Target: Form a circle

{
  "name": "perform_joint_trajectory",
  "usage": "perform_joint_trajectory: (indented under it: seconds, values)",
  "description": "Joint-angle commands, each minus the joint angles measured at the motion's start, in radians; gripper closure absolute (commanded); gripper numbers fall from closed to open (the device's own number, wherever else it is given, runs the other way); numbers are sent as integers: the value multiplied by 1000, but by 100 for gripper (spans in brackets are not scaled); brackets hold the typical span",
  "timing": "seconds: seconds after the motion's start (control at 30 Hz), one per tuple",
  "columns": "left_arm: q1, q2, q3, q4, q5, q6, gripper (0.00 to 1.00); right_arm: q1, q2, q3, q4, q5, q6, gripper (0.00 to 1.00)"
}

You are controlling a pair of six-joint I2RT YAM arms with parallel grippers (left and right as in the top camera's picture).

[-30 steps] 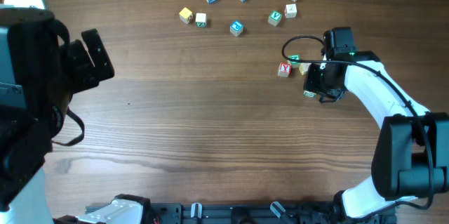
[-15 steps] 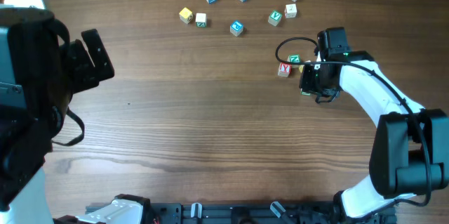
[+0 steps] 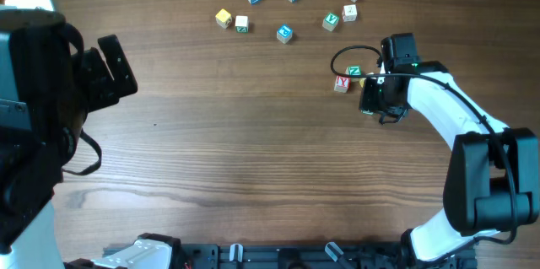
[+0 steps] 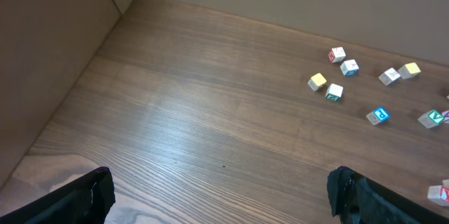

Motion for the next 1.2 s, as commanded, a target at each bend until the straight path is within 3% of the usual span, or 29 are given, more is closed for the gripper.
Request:
perform_joint_trajectory:
  seconds: [0.0,0.3,1.17]
  values:
    - [5,0,0,0,-13,2,0,2,19,-8,6,13,-2,61]
    - [5,0,0,0,-13,2,0,2,19,-8,17,11,6,70]
    - [5,0,0,0,-13,2,0,2,19,-8,84,2,24,71]
